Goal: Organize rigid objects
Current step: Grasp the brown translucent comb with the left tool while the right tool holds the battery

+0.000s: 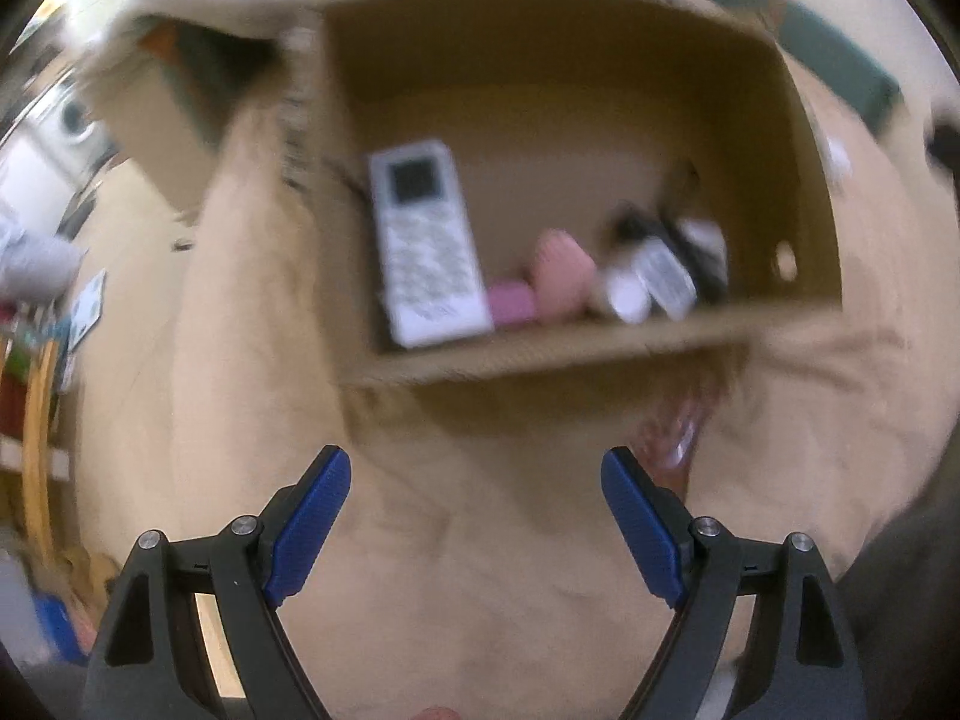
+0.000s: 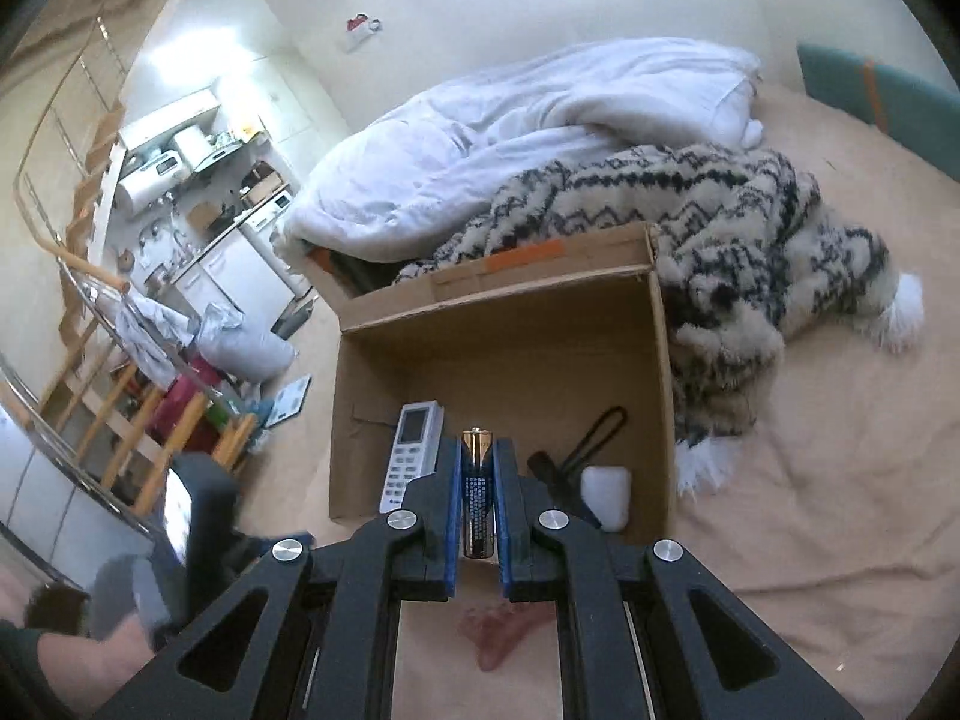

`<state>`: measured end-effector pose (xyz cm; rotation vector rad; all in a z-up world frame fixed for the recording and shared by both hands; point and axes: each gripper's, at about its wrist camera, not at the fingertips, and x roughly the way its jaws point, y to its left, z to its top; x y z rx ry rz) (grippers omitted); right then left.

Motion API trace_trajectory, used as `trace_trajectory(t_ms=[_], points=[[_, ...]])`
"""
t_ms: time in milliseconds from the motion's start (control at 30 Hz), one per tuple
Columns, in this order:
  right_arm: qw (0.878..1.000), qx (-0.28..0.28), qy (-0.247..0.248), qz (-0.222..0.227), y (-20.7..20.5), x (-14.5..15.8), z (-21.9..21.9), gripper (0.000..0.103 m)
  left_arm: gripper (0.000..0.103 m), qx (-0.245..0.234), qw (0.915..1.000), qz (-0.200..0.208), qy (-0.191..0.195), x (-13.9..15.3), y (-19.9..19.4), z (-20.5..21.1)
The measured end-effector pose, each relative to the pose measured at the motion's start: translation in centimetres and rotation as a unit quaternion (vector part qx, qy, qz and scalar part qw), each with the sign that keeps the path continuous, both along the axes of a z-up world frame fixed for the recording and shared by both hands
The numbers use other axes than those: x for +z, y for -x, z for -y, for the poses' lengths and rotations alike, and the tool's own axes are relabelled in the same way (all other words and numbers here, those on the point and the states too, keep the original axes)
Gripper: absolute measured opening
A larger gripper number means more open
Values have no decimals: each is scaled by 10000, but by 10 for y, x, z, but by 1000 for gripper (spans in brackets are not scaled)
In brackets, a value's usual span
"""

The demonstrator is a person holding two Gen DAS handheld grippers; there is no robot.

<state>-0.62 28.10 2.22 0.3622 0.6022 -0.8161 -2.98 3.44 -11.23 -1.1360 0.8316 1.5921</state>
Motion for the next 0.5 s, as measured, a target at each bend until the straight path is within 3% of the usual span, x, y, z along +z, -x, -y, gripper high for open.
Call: trace_trajectory(t_ms=[233, 400, 500], points=[[9997, -147, -84, 156, 6, 6, 9, 11, 84, -1121, 9921, -121, 557, -35, -62, -37], [9994, -216, -156, 217, 12, 9, 10, 11, 84, -1468, 9836, -138, 1035, -72, -89, -65], [9994, -220, -156, 235, 14, 11, 9, 11, 84, -1579, 9810, -256, 1100, -83, -97, -76]])
